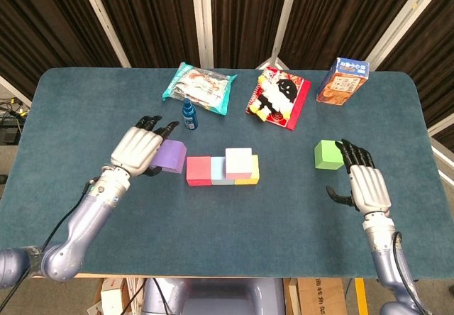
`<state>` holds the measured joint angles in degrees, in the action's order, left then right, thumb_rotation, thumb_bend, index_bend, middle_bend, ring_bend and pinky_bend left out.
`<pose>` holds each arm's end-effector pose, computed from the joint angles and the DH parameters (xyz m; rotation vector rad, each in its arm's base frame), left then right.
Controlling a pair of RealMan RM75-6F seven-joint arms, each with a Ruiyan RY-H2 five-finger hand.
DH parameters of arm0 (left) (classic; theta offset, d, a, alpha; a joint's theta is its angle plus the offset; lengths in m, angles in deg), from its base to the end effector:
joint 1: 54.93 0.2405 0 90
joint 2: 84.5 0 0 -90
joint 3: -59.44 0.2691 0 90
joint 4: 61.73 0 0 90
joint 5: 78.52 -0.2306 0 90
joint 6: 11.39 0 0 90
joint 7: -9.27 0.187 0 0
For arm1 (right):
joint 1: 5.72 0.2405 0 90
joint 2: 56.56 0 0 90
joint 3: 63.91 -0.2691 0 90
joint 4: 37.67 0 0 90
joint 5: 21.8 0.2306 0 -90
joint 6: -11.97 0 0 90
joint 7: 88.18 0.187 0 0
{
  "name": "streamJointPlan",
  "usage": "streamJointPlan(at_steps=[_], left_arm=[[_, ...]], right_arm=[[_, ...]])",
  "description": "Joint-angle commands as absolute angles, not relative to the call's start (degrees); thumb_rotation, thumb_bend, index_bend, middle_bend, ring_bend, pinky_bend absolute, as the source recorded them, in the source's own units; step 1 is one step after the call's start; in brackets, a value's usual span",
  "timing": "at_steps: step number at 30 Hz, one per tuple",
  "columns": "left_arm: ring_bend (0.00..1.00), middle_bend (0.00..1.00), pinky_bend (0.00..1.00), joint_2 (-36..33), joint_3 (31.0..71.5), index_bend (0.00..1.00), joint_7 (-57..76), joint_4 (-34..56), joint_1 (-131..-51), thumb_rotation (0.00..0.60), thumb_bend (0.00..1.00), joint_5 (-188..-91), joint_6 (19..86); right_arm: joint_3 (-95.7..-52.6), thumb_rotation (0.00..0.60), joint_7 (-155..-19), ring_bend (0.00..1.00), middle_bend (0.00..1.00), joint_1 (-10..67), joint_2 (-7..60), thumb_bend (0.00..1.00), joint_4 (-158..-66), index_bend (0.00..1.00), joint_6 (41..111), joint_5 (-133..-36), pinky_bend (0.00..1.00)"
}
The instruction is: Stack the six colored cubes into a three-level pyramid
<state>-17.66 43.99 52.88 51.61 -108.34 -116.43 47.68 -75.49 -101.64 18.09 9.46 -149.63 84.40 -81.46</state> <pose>-0.0620 0.3994 0.0550 -1.8735 -0.7836 -0.8022 -0.2176 -0.3266 0.1000 1.3712 -1.1729 1.0065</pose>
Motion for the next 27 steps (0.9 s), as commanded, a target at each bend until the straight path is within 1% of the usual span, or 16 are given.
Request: streamJointPlan(at_steps=[1, 7, 12, 18, 27], left_arm=[[0.08, 0.32, 0.11, -15.4, 44.2, 0.04, 55.7, 51.9, -111.3, 0.6, 0.28, -111.5, 49.4], [0.08, 0.32, 0.11, -12.7, 43.2, 0.04, 59.2, 53.3, -115.7, 0.6, 0.28, -101.7, 53.6], [0.07, 0.32, 0.11, -10.1, 41.9, 0.04, 61.4, 53.5, -119.0, 0.6, 0.28, -95.4, 57.4], [0.08, 0.32, 0.11, -7.9, 41.4, 0.04, 63.6, 52.3, -122.1, 0.6, 0.28, -91.7, 59.7], [0.07, 0.32, 0.11, -5.6, 40.5, 0.04, 65.7, 49.3, -125.5, 0.6, 0.28, -87.5, 60.5]], right_arm=[[-75.3, 0.6, -101.6, 0.0, 0.0, 18.1, 9.5, 0.32, -149.8, 0.0, 84.2, -81.7, 0.0], [-75.4, 0.6, -101.2, 0.0, 0.0, 18.0, 9.6, 0.32, -149.8, 0.0, 83.8, -81.6, 0.0], [-75.8, 0.6, -100.4, 0.0, 0.0, 18.0, 9.3, 0.32, -149.8, 0.0, 83.6, -81.2, 0.0], [-76.2, 0.6, -99.3, 0.0, 0.0, 17.9, 8.8, 0.32, -149.9, 0.0, 83.0, -81.2, 0.0], [-76.0, 0.6, -98.7, 0.0, 0.0, 17.9, 8.7, 0.32, -149.9, 0.0, 82.3, -81.2, 0.0]])
